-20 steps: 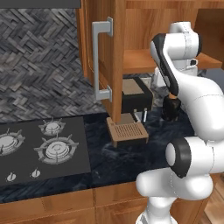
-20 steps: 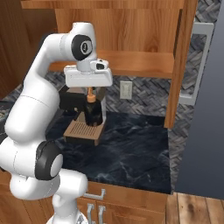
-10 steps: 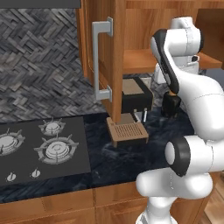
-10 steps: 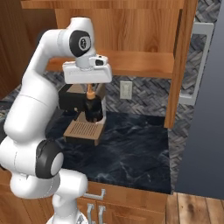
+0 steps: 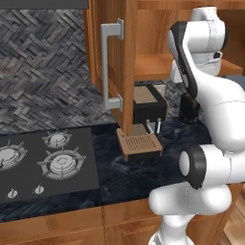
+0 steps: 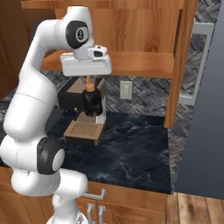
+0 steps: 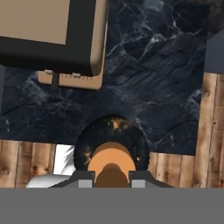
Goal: Pick up the soap dispenser and soap dispenser from the sink, and place them back in the cabinet, and close the cabinet doors.
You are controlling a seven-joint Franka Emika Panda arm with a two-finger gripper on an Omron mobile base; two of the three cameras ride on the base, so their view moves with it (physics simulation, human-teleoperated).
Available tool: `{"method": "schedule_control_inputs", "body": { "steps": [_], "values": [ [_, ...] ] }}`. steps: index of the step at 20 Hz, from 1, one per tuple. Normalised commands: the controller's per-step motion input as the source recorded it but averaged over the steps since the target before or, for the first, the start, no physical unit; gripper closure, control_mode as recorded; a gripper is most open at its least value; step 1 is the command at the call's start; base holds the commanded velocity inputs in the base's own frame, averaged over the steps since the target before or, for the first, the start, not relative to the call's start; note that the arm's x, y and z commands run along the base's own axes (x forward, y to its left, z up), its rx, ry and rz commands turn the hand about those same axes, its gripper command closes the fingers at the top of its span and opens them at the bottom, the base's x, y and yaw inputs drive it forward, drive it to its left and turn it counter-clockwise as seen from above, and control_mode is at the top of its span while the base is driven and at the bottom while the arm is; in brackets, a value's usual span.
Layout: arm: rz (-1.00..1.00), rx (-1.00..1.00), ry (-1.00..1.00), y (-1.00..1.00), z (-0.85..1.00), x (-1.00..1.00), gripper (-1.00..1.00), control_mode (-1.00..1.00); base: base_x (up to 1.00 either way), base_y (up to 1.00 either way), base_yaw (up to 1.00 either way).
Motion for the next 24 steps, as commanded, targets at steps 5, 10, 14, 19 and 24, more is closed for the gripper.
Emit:
{"method": "schedule_control_inputs", "body": {
  "steps": [5, 10, 14, 19, 24],
  "values": [
    [0.0, 0.0, -0.12, 0.0, 0.37, 0.0, 1.0, -1.0, 0.0, 0.0, 0.0],
    [0.0, 0.0, -0.2, 0.0, 0.32, -0.01, 1.0, -1.0, 0.0, 0.0, 0.0],
    [0.0, 0.0, -0.19, 0.08, 0.35, 0.0, 1.0, -1.0, 0.0, 0.0, 0.0],
    [0.0, 0.0, -0.21, 0.15, 0.28, 0.01, 1.0, -1.0, 0.0, 0.0, 0.0],
    [0.0, 0.0, -0.22, 0.19, 0.17, 0.12, 1.0, -1.0, 0.0, 0.0, 0.0]
  ]
}}
